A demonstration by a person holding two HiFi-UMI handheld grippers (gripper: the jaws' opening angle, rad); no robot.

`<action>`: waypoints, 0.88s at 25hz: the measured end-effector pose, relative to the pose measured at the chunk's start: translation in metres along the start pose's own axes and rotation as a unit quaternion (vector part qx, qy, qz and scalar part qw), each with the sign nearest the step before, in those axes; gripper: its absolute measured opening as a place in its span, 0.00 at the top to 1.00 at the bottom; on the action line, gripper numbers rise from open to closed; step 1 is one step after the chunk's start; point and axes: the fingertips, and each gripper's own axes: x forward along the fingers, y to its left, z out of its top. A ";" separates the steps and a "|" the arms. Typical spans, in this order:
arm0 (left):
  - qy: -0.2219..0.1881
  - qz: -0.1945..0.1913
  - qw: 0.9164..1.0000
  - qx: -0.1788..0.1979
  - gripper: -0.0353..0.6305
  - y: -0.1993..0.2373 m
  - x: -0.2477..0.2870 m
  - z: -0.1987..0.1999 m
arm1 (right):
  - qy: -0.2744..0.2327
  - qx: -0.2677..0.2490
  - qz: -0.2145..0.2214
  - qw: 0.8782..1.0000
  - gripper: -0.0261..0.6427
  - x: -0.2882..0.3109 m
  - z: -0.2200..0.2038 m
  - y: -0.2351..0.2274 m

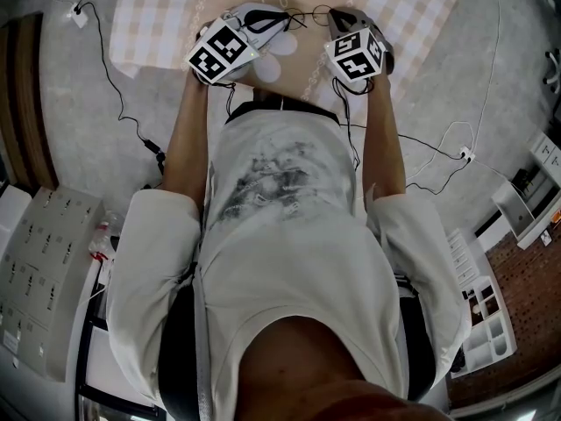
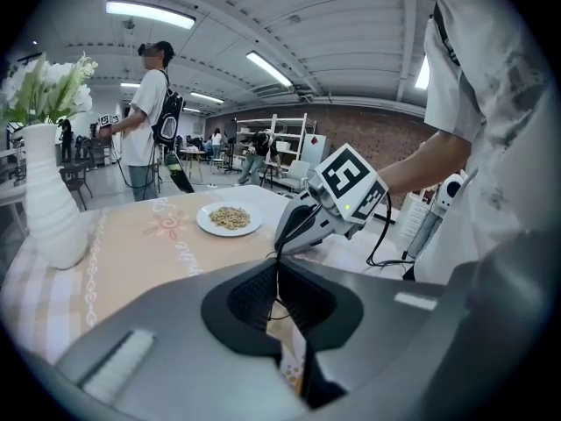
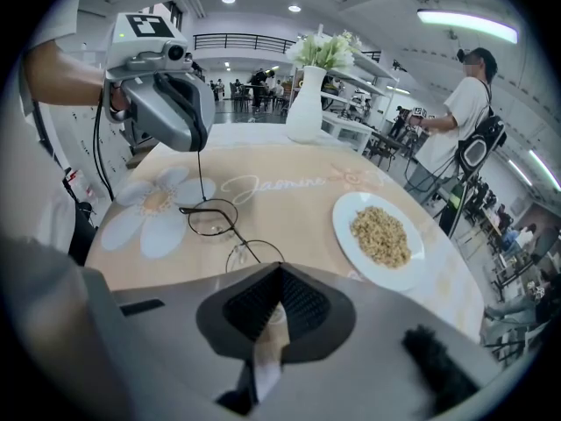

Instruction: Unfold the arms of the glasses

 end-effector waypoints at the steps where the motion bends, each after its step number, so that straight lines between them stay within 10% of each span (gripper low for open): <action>1: -0.001 0.002 1.000 -0.001 0.93 0.000 -0.001 -0.001 | 0.000 0.000 -0.001 1.000 0.94 0.000 0.000 0.000; 22: -0.018 0.021 0.999 -0.037 0.93 0.005 -0.008 -0.009 | -0.006 0.003 -0.020 1.000 0.94 -0.001 0.001 0.000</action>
